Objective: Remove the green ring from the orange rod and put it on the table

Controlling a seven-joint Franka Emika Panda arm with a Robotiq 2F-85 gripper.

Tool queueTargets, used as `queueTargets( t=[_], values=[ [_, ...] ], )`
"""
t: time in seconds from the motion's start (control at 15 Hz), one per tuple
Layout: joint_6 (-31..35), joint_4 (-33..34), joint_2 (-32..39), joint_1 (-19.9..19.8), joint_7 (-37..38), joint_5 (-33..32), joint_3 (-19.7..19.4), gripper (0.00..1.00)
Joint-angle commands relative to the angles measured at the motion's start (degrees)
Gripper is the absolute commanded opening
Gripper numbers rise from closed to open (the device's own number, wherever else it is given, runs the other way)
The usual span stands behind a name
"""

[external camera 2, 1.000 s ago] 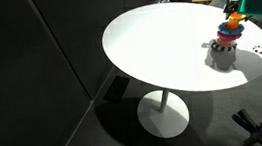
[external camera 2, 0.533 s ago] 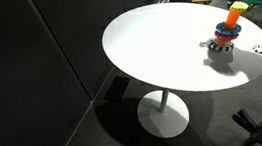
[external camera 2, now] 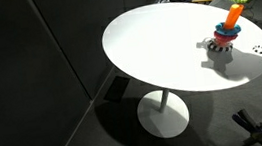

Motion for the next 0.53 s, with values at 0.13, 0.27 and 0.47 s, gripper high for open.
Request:
queueTargets(
  t=[0.13,0.27,0.47],
  values=[
    [2.4,-1.8,-1.2,2.0,-2.9,4.2,0.5,0.45],
    [3.8,-2.2,-0.7,3.0,-4.9,6.7,0.4,0.45],
    [5.7,-3.2,0.3,4.2,-9.0,11.0,0.0,0.45]
  ],
)
